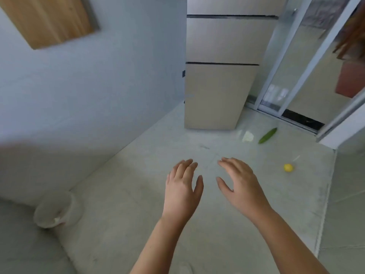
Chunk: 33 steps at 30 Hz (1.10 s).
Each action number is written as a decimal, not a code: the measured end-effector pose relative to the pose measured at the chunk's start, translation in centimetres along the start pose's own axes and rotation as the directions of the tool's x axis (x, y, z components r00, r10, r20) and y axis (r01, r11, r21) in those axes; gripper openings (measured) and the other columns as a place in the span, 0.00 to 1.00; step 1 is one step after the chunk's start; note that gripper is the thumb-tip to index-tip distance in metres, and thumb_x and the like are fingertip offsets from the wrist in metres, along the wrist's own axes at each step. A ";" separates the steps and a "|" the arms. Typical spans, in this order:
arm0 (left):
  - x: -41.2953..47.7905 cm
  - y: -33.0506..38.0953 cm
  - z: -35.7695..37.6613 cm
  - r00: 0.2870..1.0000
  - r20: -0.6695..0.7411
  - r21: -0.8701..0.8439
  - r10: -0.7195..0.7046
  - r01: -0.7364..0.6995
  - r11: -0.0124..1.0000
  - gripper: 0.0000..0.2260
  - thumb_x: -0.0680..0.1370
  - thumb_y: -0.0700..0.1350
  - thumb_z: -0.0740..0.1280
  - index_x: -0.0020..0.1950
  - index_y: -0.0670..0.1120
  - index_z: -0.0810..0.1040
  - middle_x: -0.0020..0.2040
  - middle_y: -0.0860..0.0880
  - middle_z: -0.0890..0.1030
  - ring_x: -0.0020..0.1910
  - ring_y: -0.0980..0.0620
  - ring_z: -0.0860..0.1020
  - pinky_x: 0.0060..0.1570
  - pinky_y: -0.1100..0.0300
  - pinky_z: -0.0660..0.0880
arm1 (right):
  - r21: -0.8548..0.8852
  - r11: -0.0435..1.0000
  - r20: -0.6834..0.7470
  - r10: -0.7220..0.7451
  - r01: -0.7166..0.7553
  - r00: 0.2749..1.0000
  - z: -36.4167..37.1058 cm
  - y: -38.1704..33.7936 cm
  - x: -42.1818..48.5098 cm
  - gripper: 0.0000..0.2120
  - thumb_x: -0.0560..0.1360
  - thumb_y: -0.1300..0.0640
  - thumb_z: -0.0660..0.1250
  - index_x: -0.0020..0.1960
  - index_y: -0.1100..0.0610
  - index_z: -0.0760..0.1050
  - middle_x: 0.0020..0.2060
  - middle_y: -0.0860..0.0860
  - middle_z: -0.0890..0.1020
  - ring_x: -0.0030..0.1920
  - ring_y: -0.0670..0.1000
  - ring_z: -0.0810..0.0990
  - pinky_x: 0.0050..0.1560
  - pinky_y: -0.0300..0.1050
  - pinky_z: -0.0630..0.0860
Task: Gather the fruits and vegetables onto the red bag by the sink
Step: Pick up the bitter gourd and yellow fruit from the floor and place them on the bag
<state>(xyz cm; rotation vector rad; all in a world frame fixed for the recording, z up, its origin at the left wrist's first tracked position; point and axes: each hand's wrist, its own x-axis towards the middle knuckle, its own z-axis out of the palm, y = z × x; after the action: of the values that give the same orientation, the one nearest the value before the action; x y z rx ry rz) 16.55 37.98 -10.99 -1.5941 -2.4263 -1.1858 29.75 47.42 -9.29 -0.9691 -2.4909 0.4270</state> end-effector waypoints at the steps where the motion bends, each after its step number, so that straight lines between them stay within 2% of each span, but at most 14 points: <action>1: 0.4 -0.1 0.6 1.000 0.017 -0.019 0.006 -0.006 1.000 0.18 0.74 0.49 0.58 0.56 0.41 0.77 0.56 0.45 0.79 0.59 0.45 0.74 0.56 0.52 0.71 | -0.005 0.999 -0.005 0.037 -0.037 0.999 -0.1 0.4 -0.1 0.19 0.72 0.51 0.60 0.59 0.59 0.74 0.56 0.55 0.78 0.60 0.56 0.73 0.59 0.60 0.71; 9: 3.5 -0.3 4.4 0.990 0.122 -0.087 0.070 -0.060 0.994 0.18 0.74 0.49 0.57 0.57 0.41 0.77 0.57 0.45 0.79 0.59 0.44 0.74 0.57 0.50 0.72 | -0.022 0.979 -0.046 0.204 -0.205 0.978 0.0 3.9 1.3 0.19 0.71 0.52 0.61 0.59 0.61 0.74 0.56 0.57 0.79 0.59 0.58 0.74 0.61 0.59 0.70; 14: 7.1 0.3 8.0 0.977 0.180 -0.061 0.116 -0.107 0.992 0.18 0.74 0.49 0.57 0.57 0.41 0.77 0.57 0.45 0.79 0.59 0.44 0.74 0.58 0.52 0.68 | -0.024 0.966 -0.051 0.255 -0.256 0.966 0.4 7.5 3.7 0.24 0.72 0.48 0.54 0.59 0.61 0.74 0.56 0.57 0.79 0.58 0.58 0.75 0.60 0.57 0.71; 20: 14.7 2.2 14.9 0.949 0.259 -0.006 0.179 -0.184 0.983 0.18 0.74 0.50 0.57 0.57 0.42 0.78 0.57 0.45 0.80 0.58 0.43 0.75 0.58 0.52 0.69 | -0.006 0.942 -0.079 0.333 -0.334 0.940 -0.4 15.7 8.7 0.24 0.72 0.47 0.54 0.60 0.60 0.74 0.57 0.57 0.79 0.58 0.58 0.75 0.60 0.57 0.70; 25: 22.8 5.9 21.4 0.892 0.368 0.009 0.262 -0.285 0.958 0.20 0.74 0.51 0.56 0.57 0.43 0.77 0.58 0.45 0.79 0.59 0.43 0.75 0.58 0.51 0.68 | 0.029 0.906 -0.112 0.422 -0.421 0.900 -2.5 23.6 14.0 0.20 0.72 0.52 0.61 0.61 0.60 0.73 0.58 0.57 0.78 0.59 0.57 0.74 0.60 0.54 0.69; 29: 28.7 8.9 25.4 0.878 0.363 -0.016 0.311 -0.328 0.945 0.19 0.74 0.51 0.56 0.57 0.42 0.77 0.57 0.45 0.79 0.59 0.43 0.75 0.58 0.53 0.66 | 0.003 0.903 -0.132 0.426 -0.430 0.895 -4.5 28.7 18.1 0.21 0.73 0.49 0.57 0.60 0.60 0.73 0.57 0.57 0.78 0.58 0.57 0.75 0.60 0.53 0.69; 33: 32.9 10.1 28.8 0.860 0.388 -0.035 0.332 -0.346 0.937 0.18 0.75 0.50 0.57 0.57 0.42 0.77 0.57 0.45 0.80 0.59 0.43 0.75 0.57 0.52 0.69 | -0.007 0.894 -0.151 0.443 -0.449 0.884 -5.5 32.9 22.1 0.23 0.73 0.48 0.55 0.59 0.61 0.74 0.56 0.57 0.79 0.58 0.57 0.75 0.59 0.52 0.69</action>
<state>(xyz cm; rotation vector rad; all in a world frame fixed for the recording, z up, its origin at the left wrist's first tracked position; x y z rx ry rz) 19.57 82.70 -12.83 -2.3138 -2.1912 -0.8240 36.31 86.73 -12.40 -1.5426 -2.1416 0.4257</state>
